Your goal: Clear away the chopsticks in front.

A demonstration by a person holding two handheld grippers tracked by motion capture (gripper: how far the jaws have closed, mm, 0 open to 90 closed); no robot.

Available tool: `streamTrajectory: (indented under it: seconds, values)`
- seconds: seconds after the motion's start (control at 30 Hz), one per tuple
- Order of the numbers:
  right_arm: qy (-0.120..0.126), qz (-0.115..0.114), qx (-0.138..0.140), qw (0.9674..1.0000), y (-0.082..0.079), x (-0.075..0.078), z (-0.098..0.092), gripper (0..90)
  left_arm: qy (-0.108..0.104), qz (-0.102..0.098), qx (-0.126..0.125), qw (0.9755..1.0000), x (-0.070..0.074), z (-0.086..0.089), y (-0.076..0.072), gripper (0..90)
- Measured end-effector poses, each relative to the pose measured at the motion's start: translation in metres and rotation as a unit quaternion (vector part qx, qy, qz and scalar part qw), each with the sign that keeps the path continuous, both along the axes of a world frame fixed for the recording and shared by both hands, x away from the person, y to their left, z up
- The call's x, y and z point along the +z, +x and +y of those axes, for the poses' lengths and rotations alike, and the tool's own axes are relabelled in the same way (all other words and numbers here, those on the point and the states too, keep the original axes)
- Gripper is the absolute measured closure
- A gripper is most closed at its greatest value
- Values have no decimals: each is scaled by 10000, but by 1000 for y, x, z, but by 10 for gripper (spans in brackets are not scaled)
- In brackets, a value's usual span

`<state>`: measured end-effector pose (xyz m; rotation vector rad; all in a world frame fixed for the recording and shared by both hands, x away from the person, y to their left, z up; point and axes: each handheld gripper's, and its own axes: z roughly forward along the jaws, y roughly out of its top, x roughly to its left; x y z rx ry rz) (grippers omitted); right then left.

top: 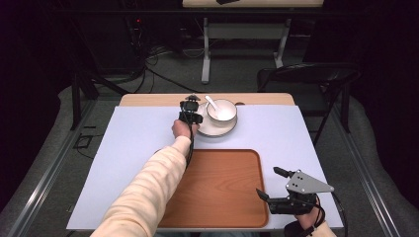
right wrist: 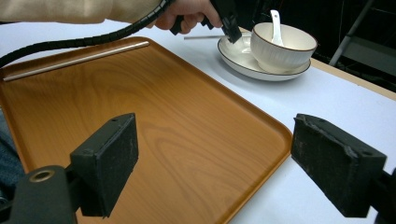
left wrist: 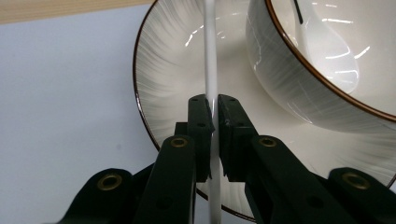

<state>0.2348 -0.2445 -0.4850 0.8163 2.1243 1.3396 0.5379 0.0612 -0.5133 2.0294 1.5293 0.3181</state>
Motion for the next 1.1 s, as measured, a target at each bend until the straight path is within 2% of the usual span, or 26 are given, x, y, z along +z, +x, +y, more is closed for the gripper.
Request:
streamTrajectory:
  seconds: [0.3,0.63,0.77,0.8,0.93,1.1]
  values:
    - [8,-5,2,10000,0,0,0,144,18,-237,-82,9997,18,17,-6,843]
    - [-3,-1,-9,10000,0,0,0,144,-213,-330,-20,9992,27,39,-16,843]
    - [2,3,-9,10000,0,0,0,144,-334,-373,-66,9987,29,50,-25,843]
    - [-4,0,-9,10000,0,0,0,144,-427,-383,-85,9983,31,55,-31,844]
    - [2,-7,-14,10000,0,0,0,144,-521,-425,-132,9976,35,63,-40,844]
    - [-8,-3,-18,10000,0,0,0,144,-745,-554,-127,9956,42,81,-58,843]
